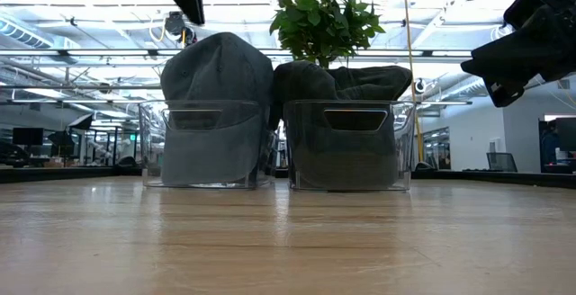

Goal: Pick & Place hat
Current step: Put the blue cap into the left transparent bin

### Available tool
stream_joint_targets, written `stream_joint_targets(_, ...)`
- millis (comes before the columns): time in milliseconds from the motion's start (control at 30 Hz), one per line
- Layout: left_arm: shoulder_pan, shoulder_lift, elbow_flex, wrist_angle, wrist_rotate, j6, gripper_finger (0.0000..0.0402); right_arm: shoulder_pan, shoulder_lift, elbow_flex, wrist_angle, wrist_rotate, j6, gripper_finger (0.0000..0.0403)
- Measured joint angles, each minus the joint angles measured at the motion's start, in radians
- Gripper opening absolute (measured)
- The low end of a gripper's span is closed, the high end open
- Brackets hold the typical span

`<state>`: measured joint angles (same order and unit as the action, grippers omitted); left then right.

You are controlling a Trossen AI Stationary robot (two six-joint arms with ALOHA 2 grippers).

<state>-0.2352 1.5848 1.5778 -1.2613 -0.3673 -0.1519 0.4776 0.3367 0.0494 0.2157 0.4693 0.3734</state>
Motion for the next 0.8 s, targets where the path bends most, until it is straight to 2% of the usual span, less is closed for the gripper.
stream_joint_targets(200, 0.019, 0.001, -0.103, 0.058, 0.000, 0.030, 0.0009, 0.000, 0.000, 0.000, 0.000, 0.000, 0.000, 0.0089)
stream_joint_targets(467, 0.096, 0.001, -0.131, 0.144, -0.019, 0.106, 0.0004, 0.000, 0.000, 0.000, 0.000, 0.000, 0.000, 0.0089)
stream_joint_targets(800, 0.256, 0.001, -0.131, 0.248, -0.026, 0.245, 0.0006, 0.000, 0.000, 0.000, 0.000, 0.000, 0.000, 0.0089)
